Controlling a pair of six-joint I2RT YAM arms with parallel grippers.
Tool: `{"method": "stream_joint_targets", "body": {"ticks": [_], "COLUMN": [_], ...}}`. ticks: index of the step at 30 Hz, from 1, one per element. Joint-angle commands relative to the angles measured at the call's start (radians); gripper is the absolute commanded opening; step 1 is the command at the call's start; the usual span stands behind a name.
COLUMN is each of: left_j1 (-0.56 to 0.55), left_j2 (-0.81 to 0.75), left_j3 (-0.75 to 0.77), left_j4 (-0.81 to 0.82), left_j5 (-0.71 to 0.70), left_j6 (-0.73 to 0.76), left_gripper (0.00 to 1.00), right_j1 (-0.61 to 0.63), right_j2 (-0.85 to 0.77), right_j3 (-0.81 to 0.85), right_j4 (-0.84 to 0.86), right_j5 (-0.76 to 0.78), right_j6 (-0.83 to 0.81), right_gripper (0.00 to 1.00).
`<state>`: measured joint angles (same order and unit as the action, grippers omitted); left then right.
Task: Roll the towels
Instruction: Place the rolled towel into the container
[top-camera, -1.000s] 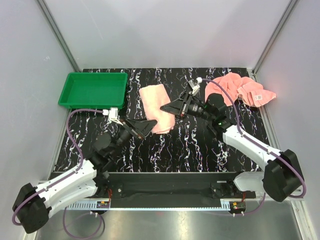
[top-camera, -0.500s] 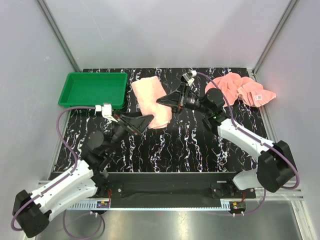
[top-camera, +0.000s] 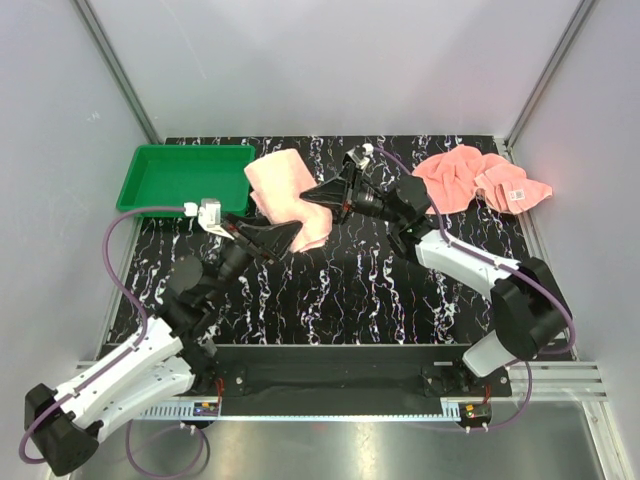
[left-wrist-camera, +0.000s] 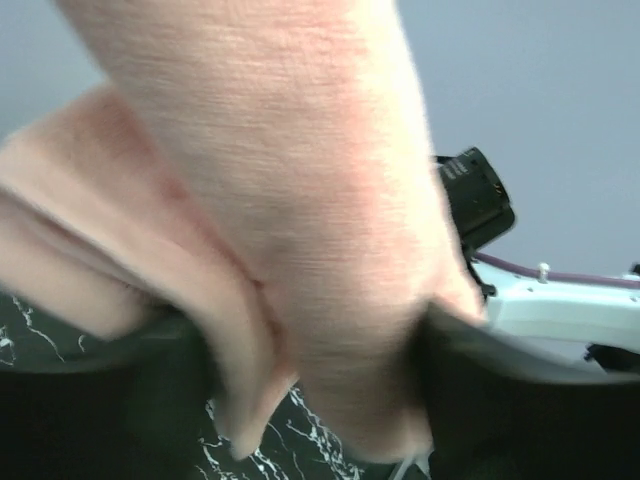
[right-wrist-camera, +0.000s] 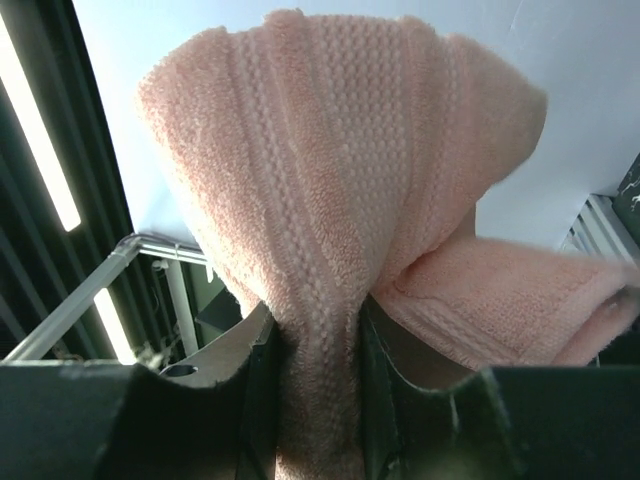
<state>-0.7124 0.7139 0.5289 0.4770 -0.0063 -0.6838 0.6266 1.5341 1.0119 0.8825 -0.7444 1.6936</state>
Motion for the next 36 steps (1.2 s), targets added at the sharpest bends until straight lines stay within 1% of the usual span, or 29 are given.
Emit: {"method": "stream_joint_targets", "body": {"ticks": [1,3,4,7,8,9,10,11,12,13,15,16,18,19,20,21,22,23,24,25,27,30,31,32,34,36], "left_j1": [0.021,0.022,0.021,0.022,0.021,0.022,0.022,0.022,0.022,0.024,0.024,0.027,0.033,0.039,0.044,0.05,0.068,0.077,0.089,0.115,0.137,0.16,0.165,0.165,0.166,0.166], "left_j2": [0.058,0.038,0.029,-0.005,-0.016,-0.021,-0.022,-0.024,-0.019,-0.014,-0.008,-0.005,0.005,0.016,0.024,0.032,0.05,0.058,0.065,0.081,0.093,0.096,0.093,0.084,0.082,0.081], "left_j3": [0.019,0.034,0.042,0.077,0.094,0.103,0.111,0.121,0.132,0.16,0.18,0.201,0.229,0.264,0.285,0.302,0.337,0.354,0.368,0.387,0.393,0.369,0.358,0.347,0.339,0.359], "left_j4": [-0.17,-0.208,-0.228,-0.331,-0.378,-0.405,-0.426,-0.461,-0.474,-0.529,-0.558,-0.578,-0.597,-0.623,-0.641,-0.653,-0.672,-0.686,-0.695,-0.699,-0.695,-0.644,-0.602,-0.582,-0.557,-0.581], "left_j5": [-0.07,-0.081,-0.089,-0.132,-0.152,-0.161,-0.165,-0.17,-0.176,-0.191,-0.192,-0.184,-0.169,-0.153,-0.147,-0.135,-0.095,-0.083,-0.066,-0.014,0.035,0.107,0.138,0.152,0.175,0.17], "left_j6": [0.081,0.082,0.081,0.092,0.099,0.104,0.109,0.119,0.122,0.131,0.148,0.171,0.202,0.232,0.248,0.262,0.289,0.297,0.303,0.311,0.308,0.276,0.247,0.233,0.199,0.19], "left_gripper": [0.44,0.25,0.21,0.18,0.17,0.15,0.1,0.06,0.02,0.0,0.0,0.0,0.0,0.0,0.0,0.0,0.0,0.0,0.0,0.0,0.0,0.0,0.0,0.0,0.0,0.0], "right_j1": [0.101,0.101,0.099,0.097,0.097,0.097,0.097,0.097,0.097,0.097,0.097,0.097,0.097,0.096,0.097,0.097,0.094,0.091,0.085,0.076,0.056,0.051,0.051,0.051,0.051,0.05], "right_j2": [-0.029,-0.032,-0.038,-0.078,-0.109,-0.121,-0.135,-0.153,-0.164,-0.179,-0.192,-0.204,-0.215,-0.218,-0.227,-0.232,-0.236,-0.244,-0.25,-0.261,-0.265,-0.264,-0.256,-0.25,-0.24,-0.235], "right_j3": [0.047,0.048,0.057,0.1,0.118,0.169,0.195,0.22,0.24,0.279,0.322,0.338,0.369,0.381,0.393,0.413,0.421,0.425,0.422,0.416,0.401,0.387,0.386,0.386,0.399,0.424], "right_j4": [0.182,0.144,0.113,-0.113,-0.299,-0.406,-0.513,-0.689,-0.768,-0.895,-1.003,-1.099,-1.168,-1.204,-1.279,-1.313,-1.344,-1.39,-1.401,-1.393,-1.383,-1.334,-1.321,-1.323,-1.365,-1.404], "right_j5": [-0.142,-0.139,-0.141,-0.135,-0.125,-0.096,-0.076,-0.055,-0.03,0.024,0.103,0.129,0.198,0.23,0.265,0.331,0.364,0.391,0.417,0.415,0.396,0.366,0.358,0.353,0.395,0.471], "right_j6": [0.066,0.034,0.012,-0.147,-0.276,-0.352,-0.426,-0.548,-0.604,-0.688,-0.753,-0.814,-0.86,-0.905,-0.925,-0.94,-0.969,-0.976,-0.979,-0.98,-0.974,-0.965,-0.962,-0.963,-0.983,-1.009], "right_gripper": [0.34,0.33,0.32,0.31,0.31,0.31,0.32,0.31,0.32,0.38,0.51,0.57,0.65,0.71,0.77,0.78,0.79,0.8,0.8,0.8,0.81,0.8,0.82,0.84,0.92,0.96]}}
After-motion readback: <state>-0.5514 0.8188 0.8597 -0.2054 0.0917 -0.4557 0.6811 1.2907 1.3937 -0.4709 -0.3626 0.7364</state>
